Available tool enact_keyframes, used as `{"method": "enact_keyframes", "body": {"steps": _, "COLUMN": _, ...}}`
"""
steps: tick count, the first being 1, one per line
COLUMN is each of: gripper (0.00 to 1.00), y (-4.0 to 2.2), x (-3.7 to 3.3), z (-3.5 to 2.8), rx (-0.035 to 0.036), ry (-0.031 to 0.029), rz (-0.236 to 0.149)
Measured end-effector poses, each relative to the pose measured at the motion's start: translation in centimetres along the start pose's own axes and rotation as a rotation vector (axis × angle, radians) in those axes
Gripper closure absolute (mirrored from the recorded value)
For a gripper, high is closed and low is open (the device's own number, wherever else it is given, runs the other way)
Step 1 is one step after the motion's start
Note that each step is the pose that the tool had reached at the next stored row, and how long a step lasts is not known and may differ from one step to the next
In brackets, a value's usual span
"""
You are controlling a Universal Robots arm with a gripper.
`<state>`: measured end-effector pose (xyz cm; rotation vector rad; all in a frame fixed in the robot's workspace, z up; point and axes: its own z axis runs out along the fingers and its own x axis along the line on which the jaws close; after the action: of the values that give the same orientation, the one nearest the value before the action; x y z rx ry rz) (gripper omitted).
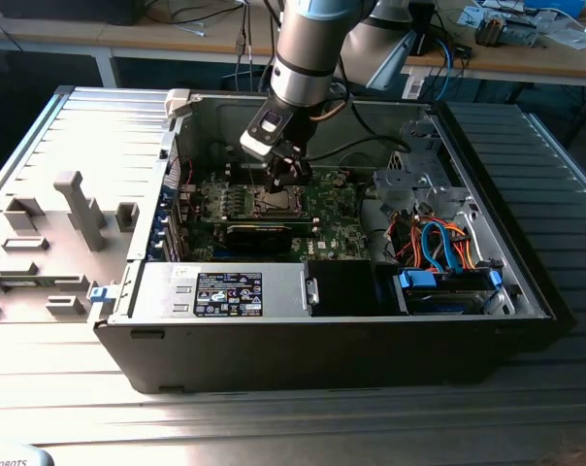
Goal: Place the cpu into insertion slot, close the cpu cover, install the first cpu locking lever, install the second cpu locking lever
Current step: 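Install the first cpu locking lever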
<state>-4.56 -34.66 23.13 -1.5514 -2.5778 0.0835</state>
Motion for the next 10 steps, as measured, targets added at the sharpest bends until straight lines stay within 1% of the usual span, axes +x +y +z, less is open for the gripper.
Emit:
{"method": "enact_keyframes", "body": {"steps": 3, "gripper": 0.89, "y": 0.0, "x": 0.0, "z": 0.0, "rx": 0.0009, "ry": -0.0012, "rz": -0.01}}
{"method": "enact_keyframes", "body": {"steps": 5, "gripper": 0.89, "y": 0.0, "x": 0.0, "z": 0.0, "rx": 0.0062, "ry": -0.0086, "rz": -0.067}}
{"method": "enact_keyframes", "body": {"steps": 6, "gripper": 0.89, "y": 0.0, "x": 0.0, "z": 0.0, "rx": 0.0071, "ry": -0.0098, "rz": -0.076}}
{"method": "enact_keyframes", "body": {"steps": 7, "gripper": 0.89, "y": 0.0, "x": 0.0, "z": 0.01, "rx": 0.0089, "ry": -0.0126, "rz": -0.095}}
{"method": "enact_keyframes", "body": {"steps": 10, "gripper": 0.89, "y": 0.0, "x": 0.0, "z": 0.0, "rx": 0.0101, "ry": -0.0142, "rz": -0.108}}
